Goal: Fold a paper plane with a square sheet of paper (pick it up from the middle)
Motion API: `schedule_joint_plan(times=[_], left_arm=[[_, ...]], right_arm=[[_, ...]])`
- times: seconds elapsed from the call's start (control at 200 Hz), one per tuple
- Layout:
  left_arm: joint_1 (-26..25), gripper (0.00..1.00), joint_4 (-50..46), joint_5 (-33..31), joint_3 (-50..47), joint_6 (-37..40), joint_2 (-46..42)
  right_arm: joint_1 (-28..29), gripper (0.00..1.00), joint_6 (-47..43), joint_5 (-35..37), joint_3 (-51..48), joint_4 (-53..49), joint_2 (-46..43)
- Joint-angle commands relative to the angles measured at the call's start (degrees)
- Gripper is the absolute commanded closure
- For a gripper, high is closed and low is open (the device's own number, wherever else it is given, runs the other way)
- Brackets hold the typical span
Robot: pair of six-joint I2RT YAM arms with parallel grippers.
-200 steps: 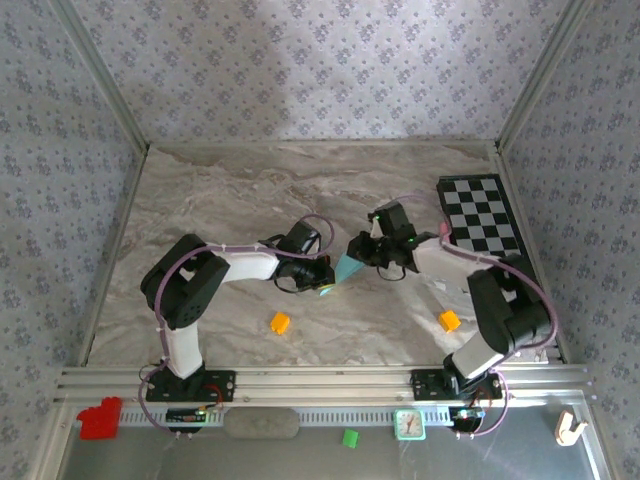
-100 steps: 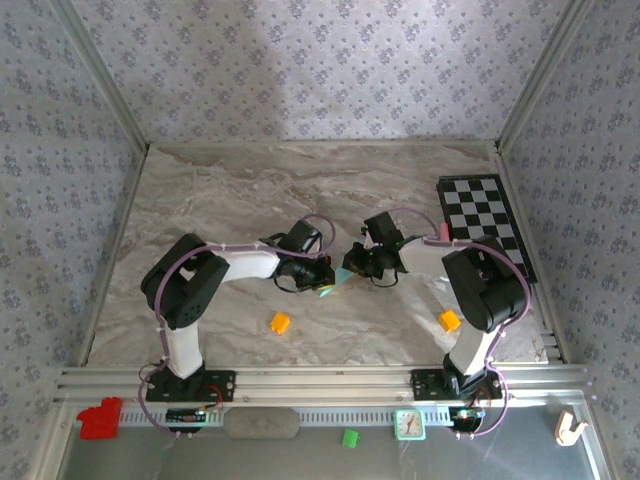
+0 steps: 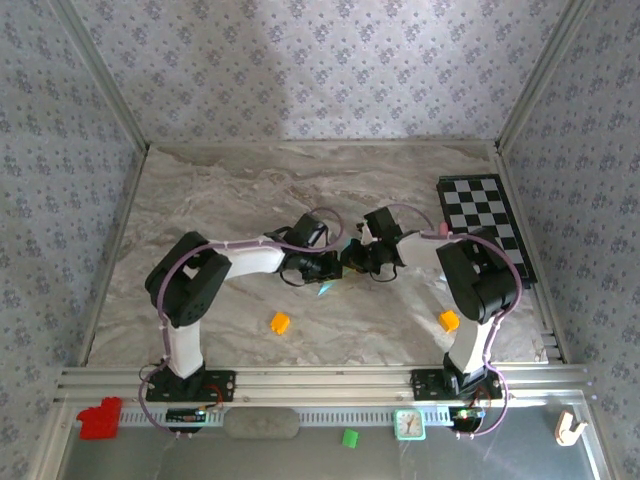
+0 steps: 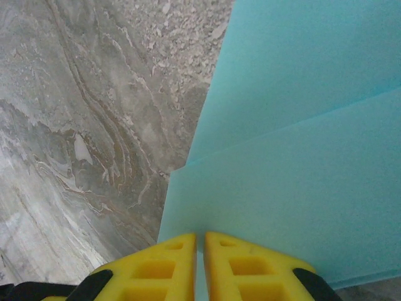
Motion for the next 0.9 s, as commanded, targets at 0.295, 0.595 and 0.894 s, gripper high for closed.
schedule_joint_plan(times=[0.295,0.595,0.894], left_arm=[[0.1,0.99,-5.5,-2.0,-0.2,3.2,2.3],[0.2,1.0,-9.2,-0.6,-4.0,7.9,-0.4],[0.2,1.0,-14.3,0.8,-5.5,13.7,-3.0]], right_arm=[[-0.8,0.86,-4.2,2.7,0.5,-7.6,4.7],[-2.5,0.86,-7.0,3.6,2.5,-12.2,8.0],[-2.9,0.86,-7.9,3.8,3.5,-13.5,9.2]])
